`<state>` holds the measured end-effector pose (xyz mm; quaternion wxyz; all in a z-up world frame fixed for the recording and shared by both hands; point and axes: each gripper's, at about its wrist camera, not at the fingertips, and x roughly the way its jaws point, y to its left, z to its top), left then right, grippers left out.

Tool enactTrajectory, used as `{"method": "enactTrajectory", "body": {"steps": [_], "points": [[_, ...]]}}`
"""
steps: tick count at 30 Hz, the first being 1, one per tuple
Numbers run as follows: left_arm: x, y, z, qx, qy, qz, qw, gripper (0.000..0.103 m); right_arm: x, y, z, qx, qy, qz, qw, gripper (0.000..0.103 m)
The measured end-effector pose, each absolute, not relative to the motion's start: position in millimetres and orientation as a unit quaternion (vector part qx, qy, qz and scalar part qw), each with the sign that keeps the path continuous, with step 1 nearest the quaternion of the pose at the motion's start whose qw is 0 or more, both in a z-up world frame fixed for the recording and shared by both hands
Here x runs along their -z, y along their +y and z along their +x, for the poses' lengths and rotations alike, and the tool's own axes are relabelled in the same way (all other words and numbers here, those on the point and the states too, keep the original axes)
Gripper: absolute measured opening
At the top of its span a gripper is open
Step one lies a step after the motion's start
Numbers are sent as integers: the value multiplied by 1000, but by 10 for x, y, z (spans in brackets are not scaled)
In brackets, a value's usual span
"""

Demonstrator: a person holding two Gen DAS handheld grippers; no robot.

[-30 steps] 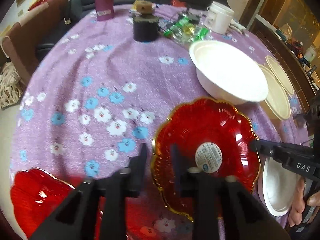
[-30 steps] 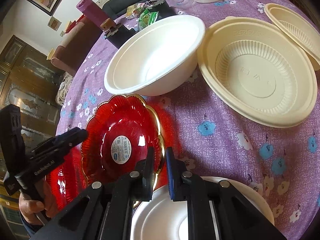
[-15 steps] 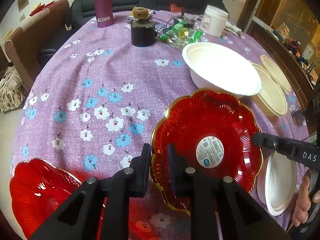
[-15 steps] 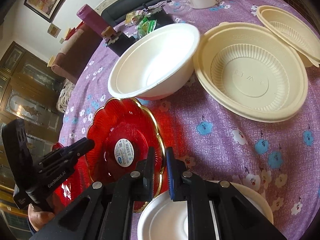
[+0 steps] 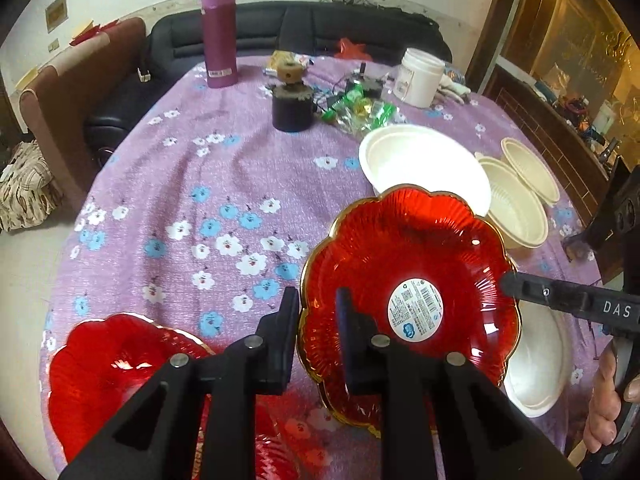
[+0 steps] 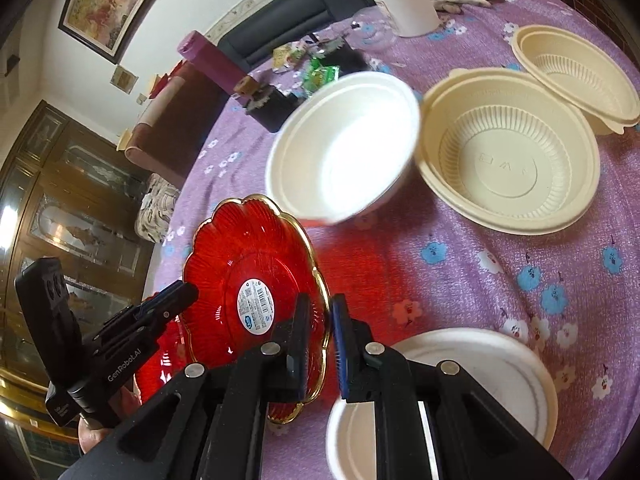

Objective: Organize plates and bowls

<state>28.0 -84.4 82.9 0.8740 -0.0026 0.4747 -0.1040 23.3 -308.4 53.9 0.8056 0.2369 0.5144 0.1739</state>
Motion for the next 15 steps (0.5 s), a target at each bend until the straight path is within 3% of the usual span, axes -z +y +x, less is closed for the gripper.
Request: {"method": "enactTrajectory", "body": {"steps": [15], "points": [[-1071, -233, -137, 70, 446, -18, 892, 18, -807, -2526, 28, -229, 509, 219, 800, 12]]}}
